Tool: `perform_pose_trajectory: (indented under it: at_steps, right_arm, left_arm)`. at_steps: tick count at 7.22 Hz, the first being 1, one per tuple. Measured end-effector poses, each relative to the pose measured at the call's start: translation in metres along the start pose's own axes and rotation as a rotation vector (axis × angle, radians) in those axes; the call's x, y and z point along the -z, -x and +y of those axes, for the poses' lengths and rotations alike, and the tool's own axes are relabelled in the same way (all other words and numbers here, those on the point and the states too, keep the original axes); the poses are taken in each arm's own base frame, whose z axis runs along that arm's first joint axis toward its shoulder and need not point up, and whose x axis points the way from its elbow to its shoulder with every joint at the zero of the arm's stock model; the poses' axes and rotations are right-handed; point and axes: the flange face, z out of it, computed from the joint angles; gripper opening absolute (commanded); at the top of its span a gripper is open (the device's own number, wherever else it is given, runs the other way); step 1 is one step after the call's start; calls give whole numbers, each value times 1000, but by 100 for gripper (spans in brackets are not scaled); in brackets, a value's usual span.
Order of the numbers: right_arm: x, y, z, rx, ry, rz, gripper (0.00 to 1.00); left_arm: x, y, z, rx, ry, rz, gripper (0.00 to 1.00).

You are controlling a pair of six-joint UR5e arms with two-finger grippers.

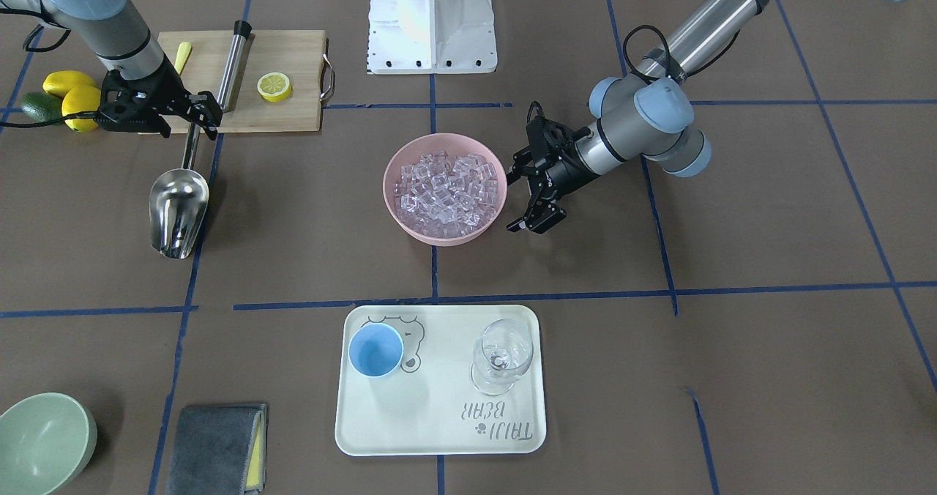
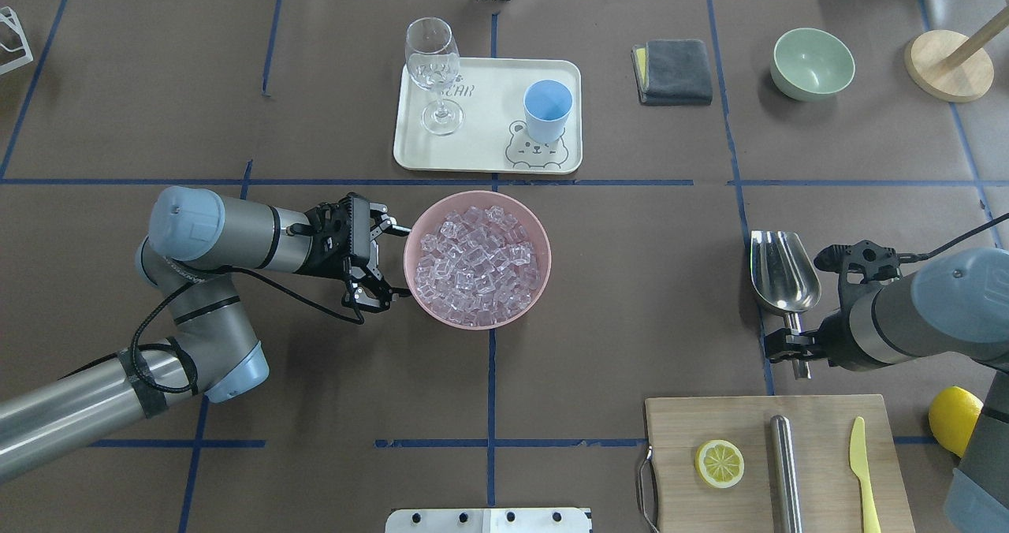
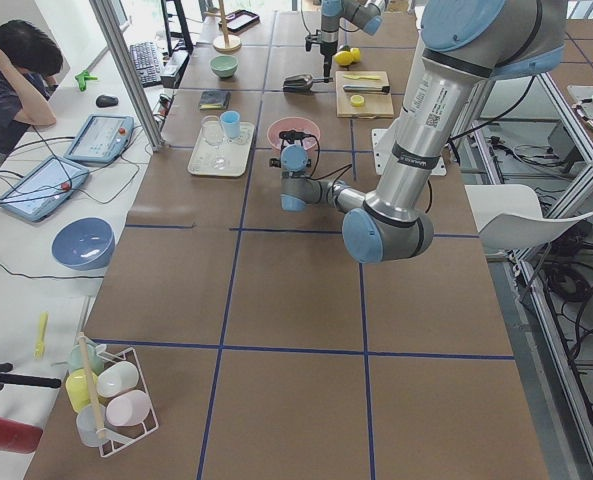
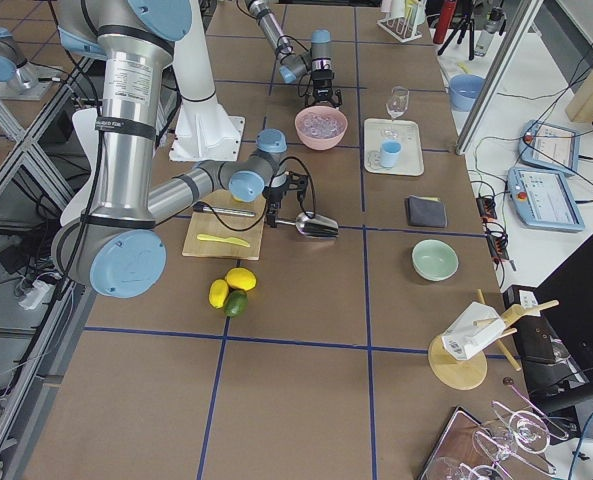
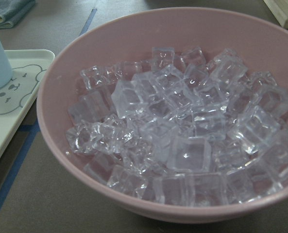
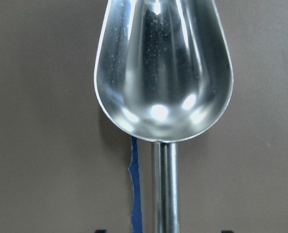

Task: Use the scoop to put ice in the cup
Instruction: 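Reach the right gripper down and grasp the metal scoop's handle, then lift the scoop with the right gripper and carry it toward the bowl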

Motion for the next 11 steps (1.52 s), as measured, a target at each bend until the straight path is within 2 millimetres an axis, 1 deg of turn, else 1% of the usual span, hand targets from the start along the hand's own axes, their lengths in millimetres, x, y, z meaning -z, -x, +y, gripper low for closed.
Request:
perform_pose_trajectory:
  at_steps: [1,2,3,4,5,8,9,10,11]
  right_arm:
    - [-7,0,2,4,6,9,73]
    - [-14,0,4,10,15,19,65]
    - [-19,0,5,18,22,26,32]
    - [-21,1,5,24,25,26,7]
    - [-20,4,5,27,26,19,0]
    - [-14,6,2,29,22,8,0]
    - [-7,6,0,56,12,1,0]
    - [6,8,-4,132,-12,-14,0]
    - [21,10,-9,271,-49,-27,0]
  left_arm:
    - [0,0,0,-1,-1,0,100]
    - [0,0,0,-1,-2,1,100]
    - [0,0,0,-1,-2,1,100]
    - [0,0,0,-1,-2,1,100]
    - [0,0,0,-1,-2,1,100]
    - [0,0,0,-1,-2,1,100]
    - [1,0,0,-2,-3,1,100]
    - [1,-1,1,-2,-5,0,100]
    - [1,-1,1,-3,-5,0,100]
